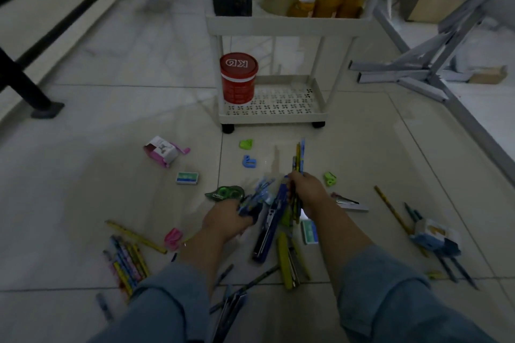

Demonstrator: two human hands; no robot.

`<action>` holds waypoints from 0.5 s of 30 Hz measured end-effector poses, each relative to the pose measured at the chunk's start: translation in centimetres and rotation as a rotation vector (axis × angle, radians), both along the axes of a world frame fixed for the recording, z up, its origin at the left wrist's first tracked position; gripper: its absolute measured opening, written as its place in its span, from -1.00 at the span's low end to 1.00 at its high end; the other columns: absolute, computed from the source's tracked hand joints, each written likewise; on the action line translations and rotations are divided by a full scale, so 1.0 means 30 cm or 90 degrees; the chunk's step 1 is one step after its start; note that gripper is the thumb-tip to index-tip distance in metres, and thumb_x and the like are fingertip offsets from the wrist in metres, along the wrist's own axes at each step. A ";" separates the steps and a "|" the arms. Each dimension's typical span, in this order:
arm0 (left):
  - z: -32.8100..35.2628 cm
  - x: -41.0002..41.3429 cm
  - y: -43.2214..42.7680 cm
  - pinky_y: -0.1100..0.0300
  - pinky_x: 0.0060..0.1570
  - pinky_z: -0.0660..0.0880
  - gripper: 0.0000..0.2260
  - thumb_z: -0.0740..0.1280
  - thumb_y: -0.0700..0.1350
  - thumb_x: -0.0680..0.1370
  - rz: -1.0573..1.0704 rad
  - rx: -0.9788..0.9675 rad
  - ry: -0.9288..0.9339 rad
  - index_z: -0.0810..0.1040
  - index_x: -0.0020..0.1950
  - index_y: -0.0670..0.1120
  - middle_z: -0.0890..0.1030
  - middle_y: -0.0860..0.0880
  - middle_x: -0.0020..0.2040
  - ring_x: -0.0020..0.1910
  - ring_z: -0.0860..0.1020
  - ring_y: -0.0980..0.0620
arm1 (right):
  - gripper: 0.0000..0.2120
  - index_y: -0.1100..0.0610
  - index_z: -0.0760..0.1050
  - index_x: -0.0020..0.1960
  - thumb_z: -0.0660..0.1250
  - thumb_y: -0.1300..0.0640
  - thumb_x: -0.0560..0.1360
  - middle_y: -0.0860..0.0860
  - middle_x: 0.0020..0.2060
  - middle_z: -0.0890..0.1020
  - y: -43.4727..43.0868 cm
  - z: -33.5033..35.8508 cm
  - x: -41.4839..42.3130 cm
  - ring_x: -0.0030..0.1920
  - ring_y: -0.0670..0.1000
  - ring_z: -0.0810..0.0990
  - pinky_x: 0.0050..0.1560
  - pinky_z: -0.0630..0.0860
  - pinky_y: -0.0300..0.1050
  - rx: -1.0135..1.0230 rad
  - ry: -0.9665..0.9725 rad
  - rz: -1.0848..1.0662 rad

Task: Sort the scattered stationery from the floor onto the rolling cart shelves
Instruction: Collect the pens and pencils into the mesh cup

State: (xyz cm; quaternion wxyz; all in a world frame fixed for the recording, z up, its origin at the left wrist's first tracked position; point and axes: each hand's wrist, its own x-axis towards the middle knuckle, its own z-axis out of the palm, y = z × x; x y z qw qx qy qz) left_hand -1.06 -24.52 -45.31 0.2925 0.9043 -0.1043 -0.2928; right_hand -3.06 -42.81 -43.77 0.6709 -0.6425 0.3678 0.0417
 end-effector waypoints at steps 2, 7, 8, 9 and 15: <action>0.035 0.037 -0.003 0.22 -0.30 0.39 -0.86 0.31 -0.10 0.50 0.054 -0.061 0.000 0.48 -0.21 -0.13 0.50 -0.06 -0.30 -0.23 0.51 -0.05 | -0.84 0.21 0.40 -0.15 0.17 0.18 0.58 0.10 -0.41 0.41 0.025 0.015 0.016 -0.46 0.05 0.37 -0.42 0.37 -0.09 0.061 0.000 -0.005; 0.103 0.098 -0.024 0.15 -0.24 0.46 -0.79 0.21 -0.19 0.56 0.294 -0.317 0.081 0.50 -0.24 -0.20 0.56 -0.11 -0.35 -0.30 0.52 -0.07 | -0.82 0.20 0.40 -0.05 0.08 0.13 0.59 0.07 -0.42 0.38 0.088 0.062 0.054 -0.45 0.03 0.34 -0.42 0.33 -0.13 0.176 -0.011 0.013; 0.099 0.108 -0.025 0.17 -0.26 0.46 -0.82 0.21 -0.19 0.57 0.342 -0.356 0.114 0.50 -0.19 -0.21 0.56 -0.10 -0.35 -0.31 0.52 -0.04 | -0.77 0.20 0.40 -0.06 0.05 0.10 0.59 0.07 -0.42 0.37 0.099 0.073 0.062 -0.44 0.04 0.33 -0.40 0.33 -0.12 0.197 -0.013 0.023; 0.092 0.114 -0.026 0.14 -0.23 0.49 -0.84 0.23 -0.17 0.57 0.388 -0.389 0.151 0.51 -0.15 -0.21 0.56 -0.10 -0.33 -0.29 0.53 -0.04 | -0.71 0.21 0.42 -0.05 0.00 0.07 0.60 0.08 -0.42 0.38 0.110 0.080 0.070 -0.44 0.05 0.33 -0.39 0.33 -0.12 0.208 -0.010 0.032; 0.021 0.102 -0.049 -0.10 0.13 0.52 -0.64 0.27 0.12 0.55 0.515 -0.459 0.279 0.55 0.16 -0.13 0.59 -0.25 0.06 0.04 0.57 -0.20 | -0.68 0.28 0.50 0.01 0.03 0.14 0.61 0.13 -0.31 0.50 0.185 0.100 0.096 -0.32 0.08 0.46 -0.24 0.48 -0.03 0.123 -0.006 0.100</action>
